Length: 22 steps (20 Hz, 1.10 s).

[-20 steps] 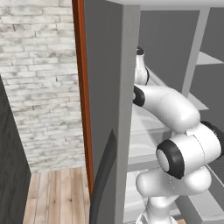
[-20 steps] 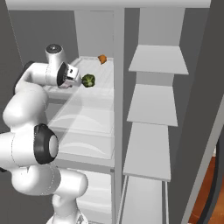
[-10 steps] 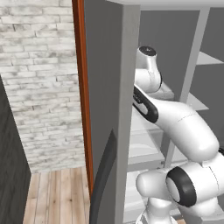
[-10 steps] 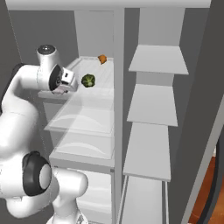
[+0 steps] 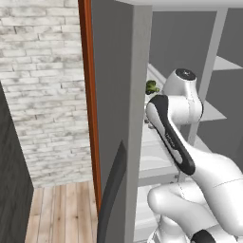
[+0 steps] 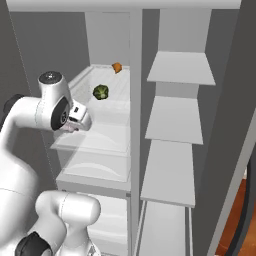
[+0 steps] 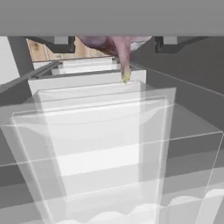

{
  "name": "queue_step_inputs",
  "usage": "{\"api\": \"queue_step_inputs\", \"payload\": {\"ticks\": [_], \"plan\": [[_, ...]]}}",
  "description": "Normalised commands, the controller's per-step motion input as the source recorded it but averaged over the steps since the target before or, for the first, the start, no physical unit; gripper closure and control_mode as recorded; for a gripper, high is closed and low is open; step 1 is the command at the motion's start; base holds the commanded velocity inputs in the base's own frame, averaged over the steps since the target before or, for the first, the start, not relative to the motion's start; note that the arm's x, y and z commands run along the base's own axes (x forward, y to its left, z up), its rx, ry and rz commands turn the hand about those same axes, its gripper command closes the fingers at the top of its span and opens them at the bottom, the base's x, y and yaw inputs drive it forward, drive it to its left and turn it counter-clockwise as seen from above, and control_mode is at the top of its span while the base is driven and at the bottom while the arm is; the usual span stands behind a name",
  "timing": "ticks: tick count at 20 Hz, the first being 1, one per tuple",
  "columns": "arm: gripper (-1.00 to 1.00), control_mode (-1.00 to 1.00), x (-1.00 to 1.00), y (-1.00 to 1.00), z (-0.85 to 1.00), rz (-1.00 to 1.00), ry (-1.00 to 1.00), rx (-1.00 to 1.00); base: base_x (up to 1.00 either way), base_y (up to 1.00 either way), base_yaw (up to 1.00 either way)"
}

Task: Take the broccoli and garlic from the fridge shelf and place them in the freezer drawer to begin freezing them.

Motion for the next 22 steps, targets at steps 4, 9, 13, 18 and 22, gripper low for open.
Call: {"api": "queue_step_inputs", "payload": {"ticks": [4, 9, 13, 18, 22], "plan": [[1.00, -1.00, -0.02, -0.02, 0.00, 0.00, 0.00, 0.00, 0.00, 0.00, 0.00], [1.00, 1.00, 0.00, 0.00, 0.00, 0.00, 0.00, 0.00, -0.58, 0.03, -0.06], [1.00, 1.00, 0.00, 0.00, 0.00, 0.00, 0.00, 0.00, -0.71, 0.00, -0.27], [1.00, 1.00, 0.00, 0.00, 0.00, 0.00, 0.00, 0.00, -0.62, 0.00, -0.37], [1.00, -1.00, -0.20, -0.39, 0.00, -0.21, 0.06, 0.01, -0.23, -0.09, -0.21]]}}
